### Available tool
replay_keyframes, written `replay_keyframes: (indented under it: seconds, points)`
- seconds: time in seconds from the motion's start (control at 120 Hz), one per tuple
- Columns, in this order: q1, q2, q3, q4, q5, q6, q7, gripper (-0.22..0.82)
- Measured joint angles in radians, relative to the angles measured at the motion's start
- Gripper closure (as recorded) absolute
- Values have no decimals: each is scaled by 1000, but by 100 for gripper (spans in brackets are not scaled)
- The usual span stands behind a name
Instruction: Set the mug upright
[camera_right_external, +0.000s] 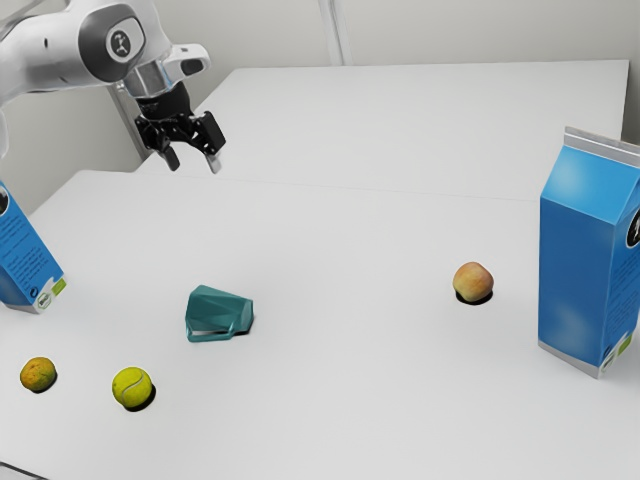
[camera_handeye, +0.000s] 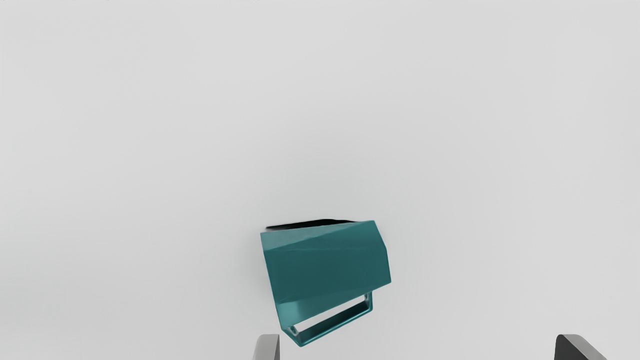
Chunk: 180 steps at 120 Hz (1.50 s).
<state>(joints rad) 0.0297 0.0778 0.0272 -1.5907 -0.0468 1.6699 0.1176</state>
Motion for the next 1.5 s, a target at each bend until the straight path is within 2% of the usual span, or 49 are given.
replay_keyframes:
  seconds: [0.225,0.333,0.5,0.592,0.758,0.892,1.158,1.5]
  points:
    - [1,-1,0,-8,-1,15,10,0]
    - [1,-21,5,-71,-40,16,14,0]
    - [-69,-102,126,-230,-229,19,44,0]
    - [-41,-105,153,-305,-336,21,88,0]
    - [103,-61,159,-338,-418,20,170,0]
    - [207,19,160,-340,-481,35,256,0]
    - [212,119,160,-441,-642,105,425,0]
    - [219,148,160,-527,-802,154,587,0]
